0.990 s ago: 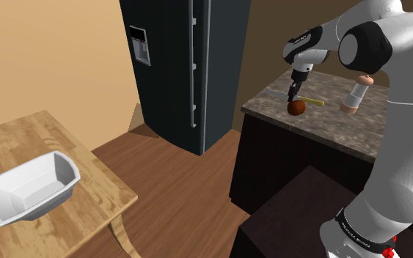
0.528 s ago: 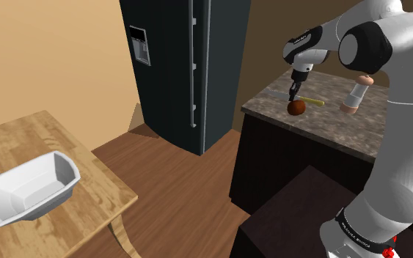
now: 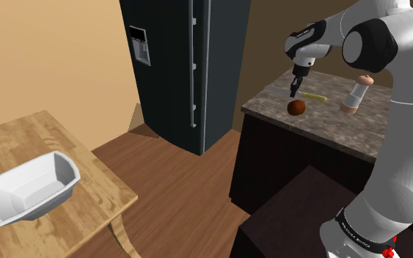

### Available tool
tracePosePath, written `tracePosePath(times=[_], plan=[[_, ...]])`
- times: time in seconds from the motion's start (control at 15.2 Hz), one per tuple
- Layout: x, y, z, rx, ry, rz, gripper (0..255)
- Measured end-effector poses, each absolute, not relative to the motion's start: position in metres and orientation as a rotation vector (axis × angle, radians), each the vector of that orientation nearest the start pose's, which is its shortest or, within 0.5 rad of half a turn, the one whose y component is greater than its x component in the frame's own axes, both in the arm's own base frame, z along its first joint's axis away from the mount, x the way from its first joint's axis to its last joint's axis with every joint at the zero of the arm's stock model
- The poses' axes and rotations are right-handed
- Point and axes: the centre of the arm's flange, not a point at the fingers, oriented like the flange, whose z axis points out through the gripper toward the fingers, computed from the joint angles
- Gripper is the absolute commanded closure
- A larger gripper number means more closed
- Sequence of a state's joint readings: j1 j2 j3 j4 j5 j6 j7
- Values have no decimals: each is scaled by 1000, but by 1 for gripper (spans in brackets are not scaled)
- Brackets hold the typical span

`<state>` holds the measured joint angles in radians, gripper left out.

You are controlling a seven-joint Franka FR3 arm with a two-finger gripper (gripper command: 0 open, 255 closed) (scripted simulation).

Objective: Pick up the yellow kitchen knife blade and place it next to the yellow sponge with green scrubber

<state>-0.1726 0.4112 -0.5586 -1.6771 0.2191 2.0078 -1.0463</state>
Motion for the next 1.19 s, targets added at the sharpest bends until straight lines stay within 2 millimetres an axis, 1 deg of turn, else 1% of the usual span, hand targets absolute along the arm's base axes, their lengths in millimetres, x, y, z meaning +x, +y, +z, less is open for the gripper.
tracePosePath(times=[1.19], plan=[[519,-399,486,-3116,-402,32,255]])
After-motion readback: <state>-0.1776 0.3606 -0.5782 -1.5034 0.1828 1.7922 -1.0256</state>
